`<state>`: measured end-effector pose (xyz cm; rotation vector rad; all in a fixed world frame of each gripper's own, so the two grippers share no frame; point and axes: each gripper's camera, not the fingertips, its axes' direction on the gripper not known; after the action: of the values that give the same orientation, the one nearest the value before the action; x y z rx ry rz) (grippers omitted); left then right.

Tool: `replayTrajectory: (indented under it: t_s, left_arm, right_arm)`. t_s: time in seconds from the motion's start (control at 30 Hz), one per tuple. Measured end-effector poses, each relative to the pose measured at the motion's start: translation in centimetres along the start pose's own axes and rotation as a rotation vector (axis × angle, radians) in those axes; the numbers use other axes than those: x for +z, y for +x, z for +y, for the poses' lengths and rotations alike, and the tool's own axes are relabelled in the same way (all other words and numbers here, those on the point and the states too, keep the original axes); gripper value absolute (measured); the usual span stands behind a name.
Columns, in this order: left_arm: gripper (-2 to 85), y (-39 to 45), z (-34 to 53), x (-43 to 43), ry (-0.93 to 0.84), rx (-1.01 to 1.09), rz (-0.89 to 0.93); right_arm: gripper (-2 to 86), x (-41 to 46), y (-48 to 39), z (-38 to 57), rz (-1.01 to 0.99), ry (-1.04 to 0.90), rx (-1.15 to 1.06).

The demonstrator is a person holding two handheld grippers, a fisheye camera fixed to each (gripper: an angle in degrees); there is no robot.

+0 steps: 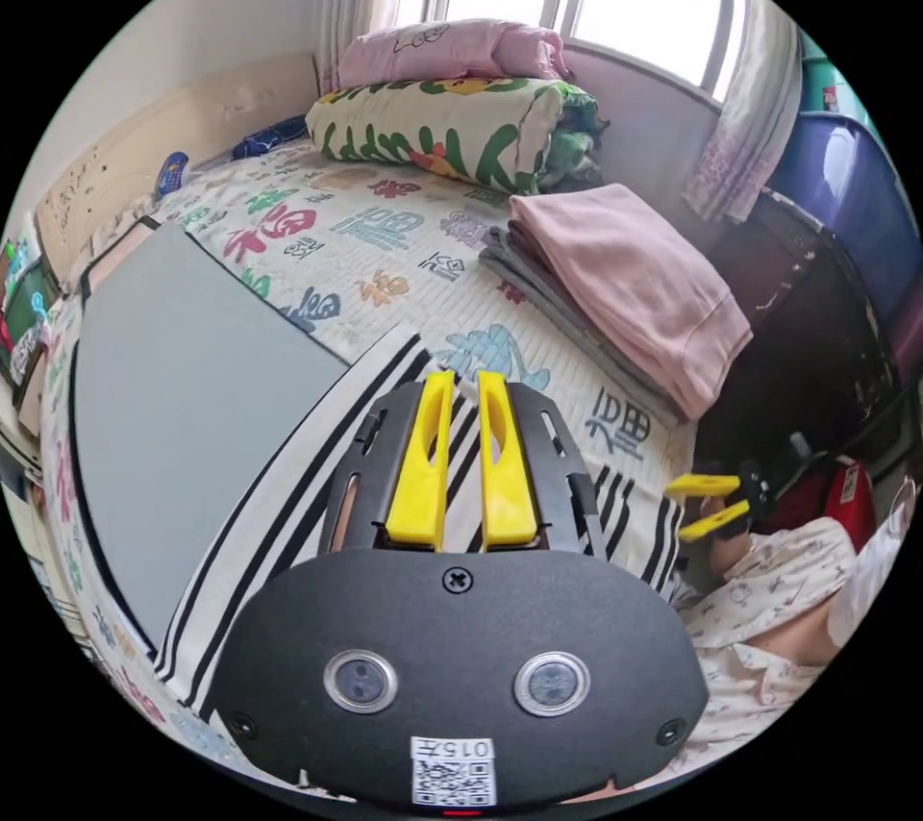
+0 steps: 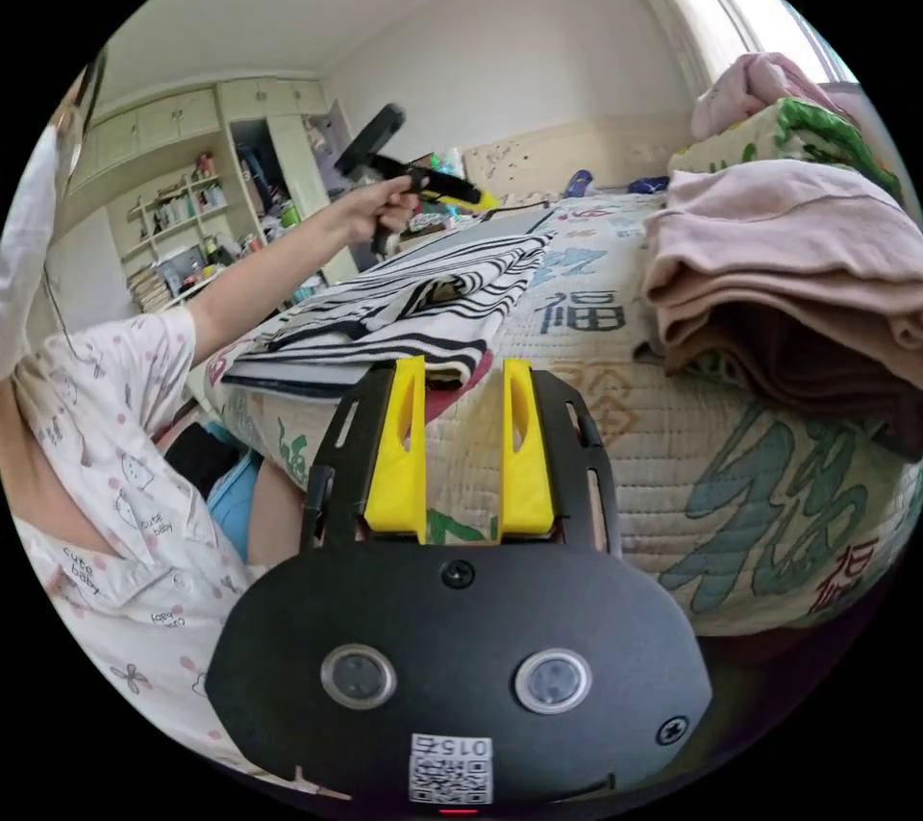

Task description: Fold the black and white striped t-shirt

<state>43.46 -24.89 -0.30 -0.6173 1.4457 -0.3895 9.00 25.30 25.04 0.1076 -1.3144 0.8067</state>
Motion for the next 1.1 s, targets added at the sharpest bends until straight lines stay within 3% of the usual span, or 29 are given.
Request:
replayTrajectory:
  t_s: [0.3, 0.5, 0.8, 1.1]
  left_arm:
    - [8.3, 4.7, -9.0, 16.3, -0.210, 0.037, -0.328]
    - [7.2, 5.8, -10.6, 22.4, -0.307, 0.068, -0.418]
    - [1.1, 9.7, -13.8, 20.8, -0.266, 0.090, -0.470]
    - [0.6, 14.9, -18.9, 8.9, 0.016, 0.071, -0.397]
  right_arm:
    - [9.2, -0.7, -0.6, 0.5, 0.059, 0.000, -0.115]
    - [5.5, -0.3, -0.4, 1.4, 0.132, 0.033, -0.119]
    - [0.5, -1.8, 3.2, 3.3, 0.146, 0.111, -0.055]
    - [0.2, -9.1, 6.1, 5.0, 0.387, 0.303, 0.018]
